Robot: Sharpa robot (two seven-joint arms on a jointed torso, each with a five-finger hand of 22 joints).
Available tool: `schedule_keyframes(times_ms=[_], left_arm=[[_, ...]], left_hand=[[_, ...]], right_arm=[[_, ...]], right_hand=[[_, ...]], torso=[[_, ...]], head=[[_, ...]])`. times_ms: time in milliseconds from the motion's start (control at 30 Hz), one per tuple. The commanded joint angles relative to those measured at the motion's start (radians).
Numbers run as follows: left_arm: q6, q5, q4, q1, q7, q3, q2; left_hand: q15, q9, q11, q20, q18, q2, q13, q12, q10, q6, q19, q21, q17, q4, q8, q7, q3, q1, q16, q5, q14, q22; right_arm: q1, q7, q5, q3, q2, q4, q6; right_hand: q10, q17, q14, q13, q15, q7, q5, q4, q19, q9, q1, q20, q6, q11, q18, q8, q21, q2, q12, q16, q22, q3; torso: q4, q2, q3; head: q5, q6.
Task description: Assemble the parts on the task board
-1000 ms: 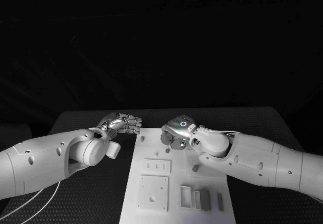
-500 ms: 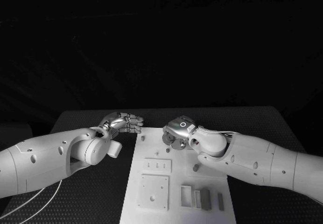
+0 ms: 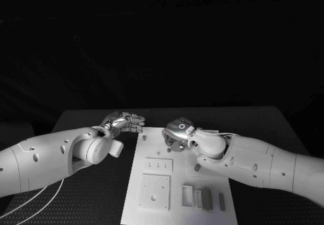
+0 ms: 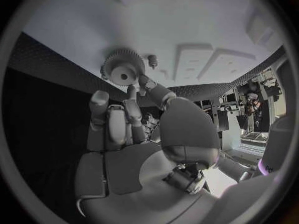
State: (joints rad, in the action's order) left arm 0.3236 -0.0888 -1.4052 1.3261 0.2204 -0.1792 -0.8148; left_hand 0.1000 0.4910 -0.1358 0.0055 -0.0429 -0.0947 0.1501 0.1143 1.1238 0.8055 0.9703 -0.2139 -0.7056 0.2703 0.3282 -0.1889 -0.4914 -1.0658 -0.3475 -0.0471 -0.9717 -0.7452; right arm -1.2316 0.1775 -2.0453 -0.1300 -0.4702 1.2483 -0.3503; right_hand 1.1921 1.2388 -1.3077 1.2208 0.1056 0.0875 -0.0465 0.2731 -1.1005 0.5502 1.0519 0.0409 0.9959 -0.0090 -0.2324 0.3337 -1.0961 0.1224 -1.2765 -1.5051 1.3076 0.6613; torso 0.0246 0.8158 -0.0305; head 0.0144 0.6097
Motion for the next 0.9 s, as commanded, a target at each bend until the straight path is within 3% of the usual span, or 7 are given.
schedule_keyframes(times_ms=[33, 433, 600, 767, 900], left_arm=[[-0.008, 0.002, -0.002, 0.001, 0.008, 0.001, 0.003], [-0.008, 0.002, -0.001, 0.001, 0.007, 0.001, 0.003], [-0.008, 0.002, -0.001, 0.001, 0.007, 0.001, 0.002], [-0.008, 0.002, -0.002, 0.001, 0.007, 0.001, 0.001], [-0.008, 0.002, -0.002, 0.001, 0.007, 0.001, 0.0]], left_hand=[[0.007, 0.002, -0.005, 0.001, -0.017, -0.001, 0.001, -0.004, 0.001, -0.006, -0.008, 0.006, -0.001, 0.001, -0.003, -0.002, 0.003, 0.002, 0.004, -0.003, 0.0, -0.002], [0.007, 0.002, -0.006, 0.001, -0.017, -0.001, 0.001, -0.005, 0.001, -0.006, -0.008, 0.006, -0.002, 0.001, -0.004, -0.003, 0.003, 0.002, 0.005, -0.003, 0.0, -0.002], [0.007, 0.002, -0.006, 0.001, -0.017, -0.001, 0.001, -0.005, 0.001, -0.006, -0.008, 0.006, -0.002, 0.001, -0.004, -0.003, 0.003, 0.002, 0.005, -0.003, 0.0, -0.002], [0.007, 0.002, -0.006, 0.001, -0.017, -0.001, 0.001, -0.006, 0.001, -0.007, -0.008, 0.006, -0.003, 0.001, -0.004, -0.003, 0.003, 0.002, 0.005, -0.003, 0.0, -0.002], [0.007, 0.002, -0.006, 0.001, -0.017, -0.001, 0.001, -0.006, 0.001, -0.007, -0.008, 0.006, -0.003, 0.001, -0.004, -0.003, 0.003, 0.002, 0.006, -0.003, 0.0, -0.002]], right_arm=[[0.001, -0.009, -0.014, 0.0, 0.006, -0.006, 0.01], [0.003, -0.014, -0.009, -0.001, 0.02, -0.03, 0.004], [0.003, -0.012, -0.002, -0.001, 0.016, -0.027, -0.024], [0.003, -0.013, 0.014, -0.001, 0.006, -0.013, -0.072], [0.003, -0.016, 0.029, -0.001, -0.009, 0.006, -0.104]], right_hand=[[0.001, -0.001, 0.002, -0.002, 0.0, 0.015, -0.004, 0.002, 0.0, -0.001, 0.0, 0.008, 0.01, 0.003, -0.029, -0.004, 0.002, 0.006, 0.004, 0.001, 0.008, 0.003], [-0.003, -0.009, 0.007, -0.007, -0.002, 0.018, -0.004, 0.003, 0.001, -0.004, 0.001, 0.007, 0.001, 0.006, -0.029, -0.012, 0.005, 0.011, 0.009, 0.003, 0.007, 0.004], [-0.017, -0.022, 0.018, -0.018, -0.007, 0.025, -0.004, 0.001, 0.003, -0.008, -0.001, 0.006, -0.014, 0.012, -0.029, -0.023, 0.01, 0.023, 0.021, 0.006, 0.006, 0.006], [-0.041, -0.04, 0.033, -0.036, -0.013, 0.031, -0.004, -0.013, 0.005, -0.012, -0.004, 0.003, -0.027, 0.018, -0.029, -0.034, 0.015, 0.049, 0.039, 0.01, 0.005, 0.011], [-0.057, -0.052, 0.041, -0.047, -0.02, 0.04, -0.004, -0.047, 0.003, -0.02, -0.003, 0.001, -0.051, 0.026, -0.029, -0.051, 0.019, 0.084, 0.049, 0.012, 0.004, 0.023]], torso=[[0.0001, 0.0, 0.0006], [0.0005, 0.0, 0.0006], [-0.0008, -0.001, 0.0004], [-0.0011, 0.0, -0.0004], [-0.0009, 0.0, -0.001]], head=[[0.002, 0.001], [0.001, 0.001], [0.002, 0.0], [0.003, -0.001], [0.003, -0.001]])
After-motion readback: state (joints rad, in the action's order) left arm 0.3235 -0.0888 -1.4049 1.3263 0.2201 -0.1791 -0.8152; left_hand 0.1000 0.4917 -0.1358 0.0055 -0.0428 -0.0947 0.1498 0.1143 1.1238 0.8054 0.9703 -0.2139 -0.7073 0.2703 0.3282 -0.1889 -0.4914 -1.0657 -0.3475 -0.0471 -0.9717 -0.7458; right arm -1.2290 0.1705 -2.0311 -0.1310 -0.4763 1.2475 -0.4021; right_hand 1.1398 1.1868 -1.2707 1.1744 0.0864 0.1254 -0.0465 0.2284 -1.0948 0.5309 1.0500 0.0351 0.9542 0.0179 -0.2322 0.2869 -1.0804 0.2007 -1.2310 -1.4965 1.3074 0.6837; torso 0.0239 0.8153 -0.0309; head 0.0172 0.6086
